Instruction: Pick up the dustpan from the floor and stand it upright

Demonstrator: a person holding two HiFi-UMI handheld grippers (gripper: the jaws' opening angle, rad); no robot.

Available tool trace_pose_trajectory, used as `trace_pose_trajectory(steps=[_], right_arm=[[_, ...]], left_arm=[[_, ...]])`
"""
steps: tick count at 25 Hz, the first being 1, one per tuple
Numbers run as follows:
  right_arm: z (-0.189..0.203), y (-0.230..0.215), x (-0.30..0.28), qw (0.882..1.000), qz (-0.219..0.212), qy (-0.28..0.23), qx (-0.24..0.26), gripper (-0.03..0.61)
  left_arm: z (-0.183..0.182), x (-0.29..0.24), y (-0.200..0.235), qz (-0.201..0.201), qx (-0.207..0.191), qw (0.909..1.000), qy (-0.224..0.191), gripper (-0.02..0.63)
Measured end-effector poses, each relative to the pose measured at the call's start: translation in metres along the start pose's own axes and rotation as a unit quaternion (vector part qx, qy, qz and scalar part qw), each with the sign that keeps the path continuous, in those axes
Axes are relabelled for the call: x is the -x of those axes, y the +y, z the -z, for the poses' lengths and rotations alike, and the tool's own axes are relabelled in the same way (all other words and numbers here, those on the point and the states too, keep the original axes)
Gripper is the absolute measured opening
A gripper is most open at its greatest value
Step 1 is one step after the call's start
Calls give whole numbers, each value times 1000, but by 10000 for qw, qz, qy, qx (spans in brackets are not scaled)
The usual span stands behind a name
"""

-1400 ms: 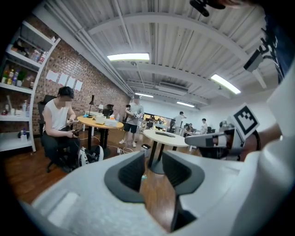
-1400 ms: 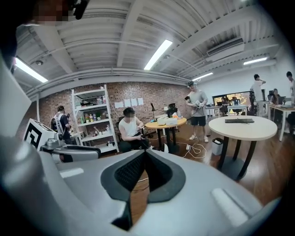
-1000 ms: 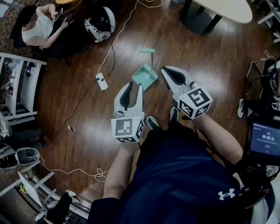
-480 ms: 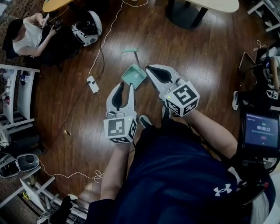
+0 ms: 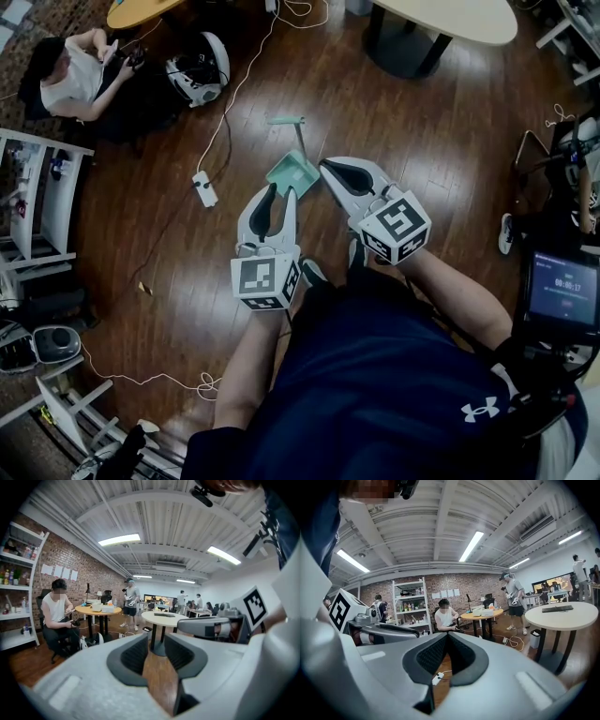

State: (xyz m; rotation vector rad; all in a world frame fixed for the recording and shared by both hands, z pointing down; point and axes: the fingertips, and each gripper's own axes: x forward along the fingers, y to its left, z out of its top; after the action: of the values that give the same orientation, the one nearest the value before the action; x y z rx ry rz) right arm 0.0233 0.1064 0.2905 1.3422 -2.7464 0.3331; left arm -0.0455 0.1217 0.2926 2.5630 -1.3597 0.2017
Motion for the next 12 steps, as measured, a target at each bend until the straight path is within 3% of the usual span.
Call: trace_pose_trajectory(steps=[12], right_arm=[[1,-2,-1,9999,81,40,54,11]], left_arm=[[-1,-1,1,58,-19,10000,11,112]])
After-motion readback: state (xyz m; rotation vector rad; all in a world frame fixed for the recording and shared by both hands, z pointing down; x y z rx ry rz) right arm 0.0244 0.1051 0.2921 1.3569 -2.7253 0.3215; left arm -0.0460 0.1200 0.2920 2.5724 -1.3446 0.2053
